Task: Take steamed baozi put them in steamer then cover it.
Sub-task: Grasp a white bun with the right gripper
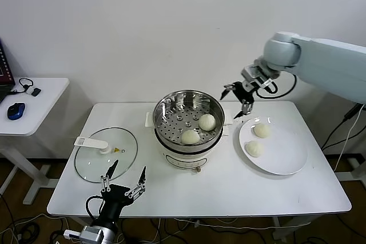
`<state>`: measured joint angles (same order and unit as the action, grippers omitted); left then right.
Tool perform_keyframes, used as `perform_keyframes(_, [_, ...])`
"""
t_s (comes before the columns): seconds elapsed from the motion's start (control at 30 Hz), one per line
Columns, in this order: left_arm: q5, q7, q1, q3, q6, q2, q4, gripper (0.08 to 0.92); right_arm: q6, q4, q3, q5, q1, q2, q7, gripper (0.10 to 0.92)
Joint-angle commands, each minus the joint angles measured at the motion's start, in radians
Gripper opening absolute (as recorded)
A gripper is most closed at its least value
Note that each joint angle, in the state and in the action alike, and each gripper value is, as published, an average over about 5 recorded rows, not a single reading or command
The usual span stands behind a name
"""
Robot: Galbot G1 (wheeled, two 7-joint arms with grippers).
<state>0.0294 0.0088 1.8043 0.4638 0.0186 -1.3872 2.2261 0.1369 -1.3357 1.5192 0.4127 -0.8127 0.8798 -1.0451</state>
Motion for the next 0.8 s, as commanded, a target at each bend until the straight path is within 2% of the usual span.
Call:
perform_keyframes(0.03, [0.000,0.000,0.001,0.001,0.000,-0.001,0.001,0.823,0.105,0.008,-0.008,-0.103,0.020,0.155,0.034,0.823])
perform_keyframes(0.8, [-0.006,0.001,-0.004,0.009,0.004,0.003,0.001,0.823,0.170,0.090,0.018,-0.164,0.156,0.299,0.047,0.823])
